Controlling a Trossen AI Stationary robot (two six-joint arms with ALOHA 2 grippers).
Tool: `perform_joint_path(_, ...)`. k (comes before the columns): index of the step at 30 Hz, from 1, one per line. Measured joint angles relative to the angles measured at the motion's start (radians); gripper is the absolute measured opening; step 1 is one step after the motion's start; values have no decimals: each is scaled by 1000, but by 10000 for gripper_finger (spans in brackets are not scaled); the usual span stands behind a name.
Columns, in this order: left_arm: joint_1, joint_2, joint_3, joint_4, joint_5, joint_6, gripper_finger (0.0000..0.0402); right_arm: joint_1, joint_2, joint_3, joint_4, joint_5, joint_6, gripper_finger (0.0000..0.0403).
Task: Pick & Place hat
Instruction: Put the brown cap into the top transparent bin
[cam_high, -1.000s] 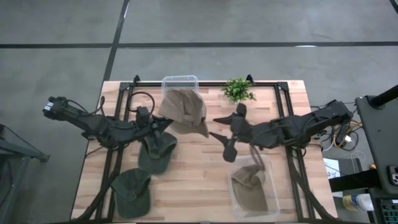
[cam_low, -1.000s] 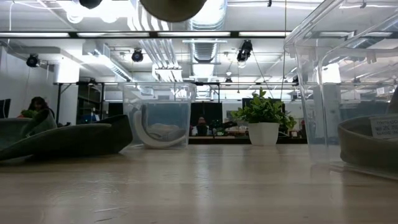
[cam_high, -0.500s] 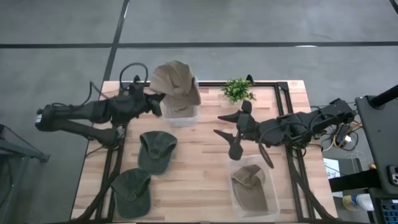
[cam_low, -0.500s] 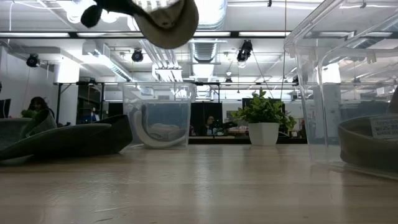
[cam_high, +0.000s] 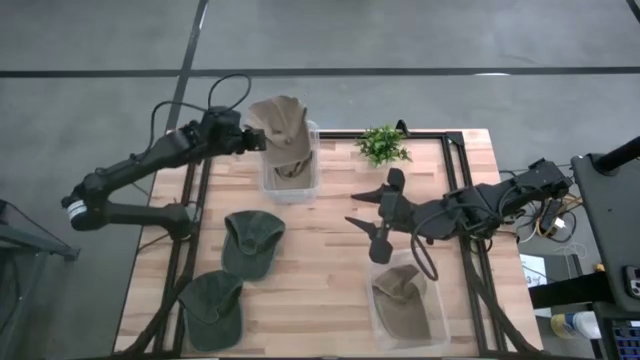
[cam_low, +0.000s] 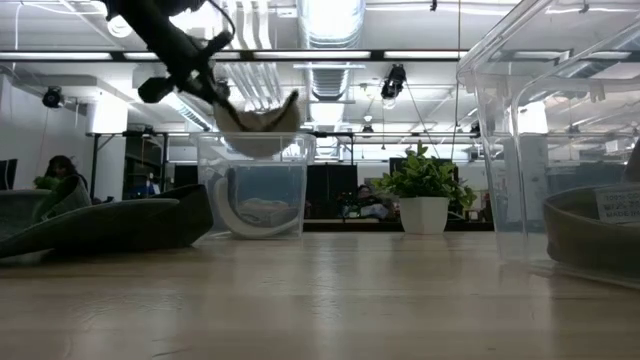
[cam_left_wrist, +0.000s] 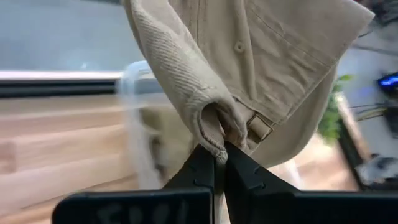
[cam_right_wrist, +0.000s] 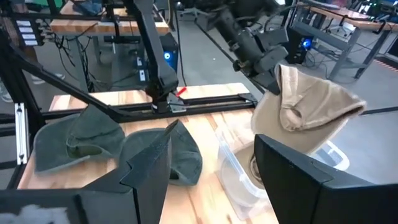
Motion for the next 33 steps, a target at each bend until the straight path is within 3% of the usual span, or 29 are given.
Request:
perform_joint_path(11, 14, 158, 107, -119, 177, -4, 12, -1, 0, -3, -6, 1, -11, 224)
perform_joint_path(17, 14, 259, 179, -265, 174, 3, 13, -1, 0, -7, -31, 2, -8, 224)
perform_joint_path(21, 14, 293, 193, -270, 167, 6, 22, -1, 0, -8, -51, 2, 12, 224)
perform_joint_path(26, 14, 300, 197, -265, 164, 79, 61, -1, -1, -8, -84, 2, 49, 224)
perform_joint_path(33, 13, 275, 197, -281, 164, 92, 155, -1, -1, -8, -85, 2, 78, 224)
